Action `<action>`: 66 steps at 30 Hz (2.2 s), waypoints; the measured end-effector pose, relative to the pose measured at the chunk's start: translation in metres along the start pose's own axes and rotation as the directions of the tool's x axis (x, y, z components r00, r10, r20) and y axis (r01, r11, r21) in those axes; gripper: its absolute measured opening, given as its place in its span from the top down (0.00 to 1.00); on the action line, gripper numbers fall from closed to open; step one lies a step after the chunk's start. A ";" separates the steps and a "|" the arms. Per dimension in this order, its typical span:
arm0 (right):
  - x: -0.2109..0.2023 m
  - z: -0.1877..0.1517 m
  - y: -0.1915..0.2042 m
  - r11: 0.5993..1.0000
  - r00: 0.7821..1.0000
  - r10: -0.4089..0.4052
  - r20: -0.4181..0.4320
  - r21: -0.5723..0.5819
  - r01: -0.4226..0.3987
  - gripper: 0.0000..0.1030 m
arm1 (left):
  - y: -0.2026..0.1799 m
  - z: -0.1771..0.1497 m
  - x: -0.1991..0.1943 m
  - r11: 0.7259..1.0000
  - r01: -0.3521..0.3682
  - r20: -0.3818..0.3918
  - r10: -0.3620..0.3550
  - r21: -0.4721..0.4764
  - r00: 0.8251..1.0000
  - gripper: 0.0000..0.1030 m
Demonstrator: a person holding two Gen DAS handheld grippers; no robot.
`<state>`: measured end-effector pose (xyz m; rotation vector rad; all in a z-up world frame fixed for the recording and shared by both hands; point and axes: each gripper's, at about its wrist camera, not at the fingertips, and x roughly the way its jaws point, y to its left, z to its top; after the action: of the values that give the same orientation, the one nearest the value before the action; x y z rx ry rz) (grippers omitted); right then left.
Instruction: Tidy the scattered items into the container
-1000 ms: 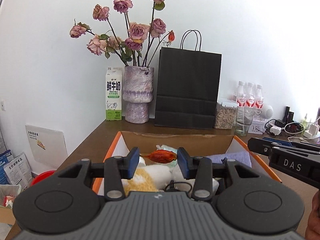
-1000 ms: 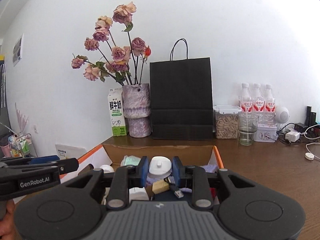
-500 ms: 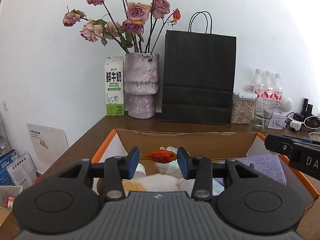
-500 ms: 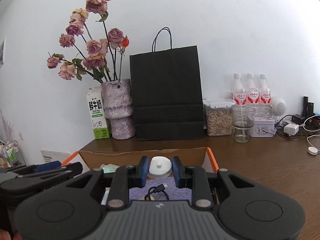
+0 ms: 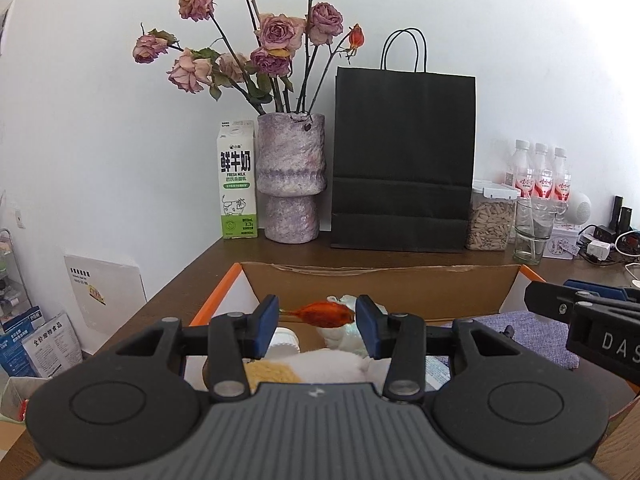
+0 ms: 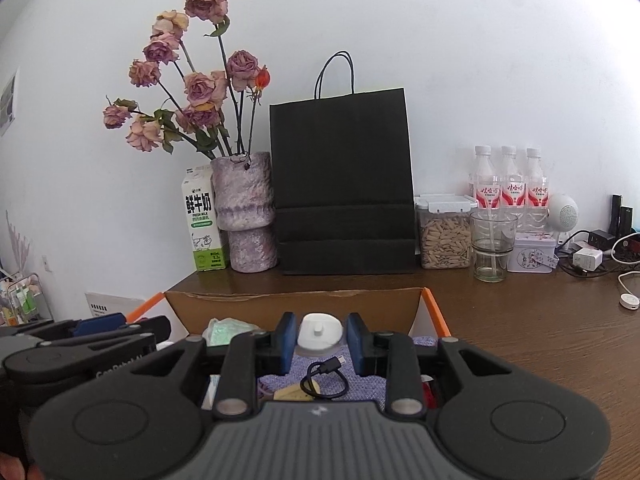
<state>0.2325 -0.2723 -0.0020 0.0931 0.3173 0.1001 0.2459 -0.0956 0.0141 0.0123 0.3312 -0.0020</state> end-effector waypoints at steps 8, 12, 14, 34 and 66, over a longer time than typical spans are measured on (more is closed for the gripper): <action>-0.016 0.002 -0.002 0.999 0.997 -0.033 0.067 0.005 0.033 0.00 | 0.011 0.001 -0.012 0.997 -0.057 0.080 0.061 -0.046 0.995 0.00; -0.016 0.002 -0.002 1.000 0.998 -0.031 0.059 0.004 0.031 0.00 | 0.011 -0.001 -0.012 0.998 -0.061 0.071 0.063 -0.035 0.996 0.00; -0.016 0.001 -0.002 1.000 0.998 -0.029 0.057 0.000 0.029 0.00 | 0.011 -0.001 -0.011 0.998 -0.060 0.069 0.062 -0.033 0.996 0.00; -0.087 -0.008 0.017 1.000 0.995 0.004 -0.100 0.030 -0.001 0.00 | 0.024 0.002 -0.088 0.999 0.043 -0.073 -0.041 0.026 0.996 0.00; -0.211 -0.062 0.036 1.000 0.978 -0.010 -0.210 -0.021 0.006 0.00 | 0.035 -0.064 -0.209 0.999 0.049 -0.207 -0.045 0.012 0.977 0.00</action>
<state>0.0107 -0.2558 0.0082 0.0614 0.5277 0.1056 0.0278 -0.0601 0.0222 0.0217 0.5398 -0.0510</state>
